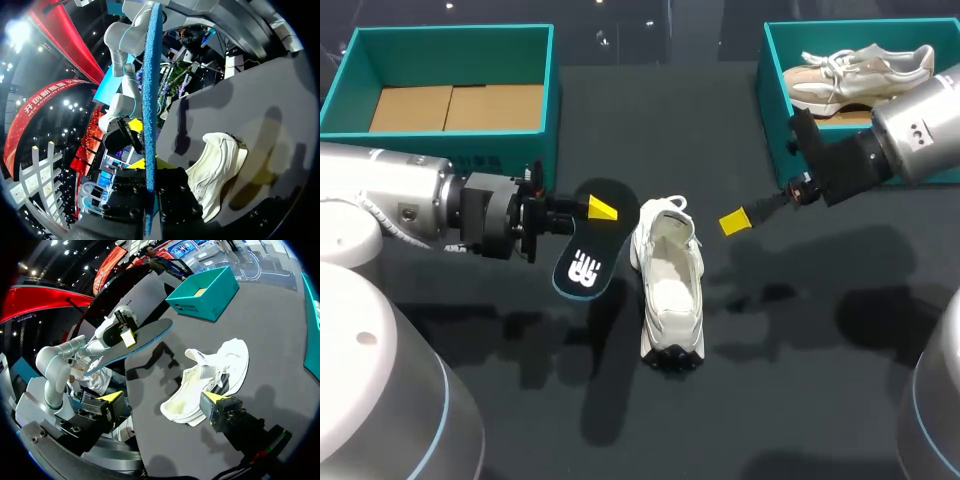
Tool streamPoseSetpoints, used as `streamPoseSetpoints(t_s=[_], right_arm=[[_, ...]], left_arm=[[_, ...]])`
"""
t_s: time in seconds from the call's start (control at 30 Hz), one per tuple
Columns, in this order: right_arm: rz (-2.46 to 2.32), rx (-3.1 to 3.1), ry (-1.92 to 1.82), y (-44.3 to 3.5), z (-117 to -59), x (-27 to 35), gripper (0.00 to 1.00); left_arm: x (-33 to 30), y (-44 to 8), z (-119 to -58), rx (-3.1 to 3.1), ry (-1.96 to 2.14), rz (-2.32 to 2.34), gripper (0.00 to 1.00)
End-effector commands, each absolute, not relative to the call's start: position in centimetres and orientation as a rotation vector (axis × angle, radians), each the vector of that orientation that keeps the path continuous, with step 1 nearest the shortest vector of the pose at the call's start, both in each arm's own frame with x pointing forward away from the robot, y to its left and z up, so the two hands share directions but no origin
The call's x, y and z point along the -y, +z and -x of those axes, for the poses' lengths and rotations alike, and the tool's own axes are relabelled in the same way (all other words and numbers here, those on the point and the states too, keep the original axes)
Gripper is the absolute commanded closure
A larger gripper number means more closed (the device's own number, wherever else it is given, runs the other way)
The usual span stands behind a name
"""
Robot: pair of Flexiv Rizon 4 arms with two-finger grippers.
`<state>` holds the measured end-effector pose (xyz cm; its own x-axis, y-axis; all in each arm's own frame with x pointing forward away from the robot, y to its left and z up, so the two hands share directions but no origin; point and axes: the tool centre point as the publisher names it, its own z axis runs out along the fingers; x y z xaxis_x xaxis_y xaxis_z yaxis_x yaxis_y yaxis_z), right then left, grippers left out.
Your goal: Take the shoe out of the shoebox, open the shoe tongue, remove and reinsert the insole, then place the shoe into the shoebox
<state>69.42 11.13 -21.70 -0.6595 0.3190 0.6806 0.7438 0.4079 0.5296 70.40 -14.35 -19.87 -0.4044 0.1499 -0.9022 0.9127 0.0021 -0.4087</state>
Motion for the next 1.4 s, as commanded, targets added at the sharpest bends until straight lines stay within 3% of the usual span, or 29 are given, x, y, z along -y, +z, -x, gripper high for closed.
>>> streamPoseSetpoints(t_s=[0.03,0.83,1.1,1.4], right_arm=[[0.868,2.349,-1.127,-21.5,-68.3,-10.5,0.0],[0.73,2.834,-0.828,-24.9,-64.8,-7.7,0.0],[0.739,2.886,-0.625,-27.6,-65.4,-7.5,0.0],[0.75,2.867,-0.654,-31.7,-65.5,-7.7,0.0]], left_arm=[[14.5,-20.0,-69.6,-1.628,-1.464,-1.094,1.0],[17.2,-20.1,-63.2,-1.796,-1.562,-0.958,1.0],[17.7,-21.4,-62.8,-1.846,-1.604,-0.959,1.0],[18.5,-23.0,-62.3,-1.872,-1.585,-0.958,1.0]])
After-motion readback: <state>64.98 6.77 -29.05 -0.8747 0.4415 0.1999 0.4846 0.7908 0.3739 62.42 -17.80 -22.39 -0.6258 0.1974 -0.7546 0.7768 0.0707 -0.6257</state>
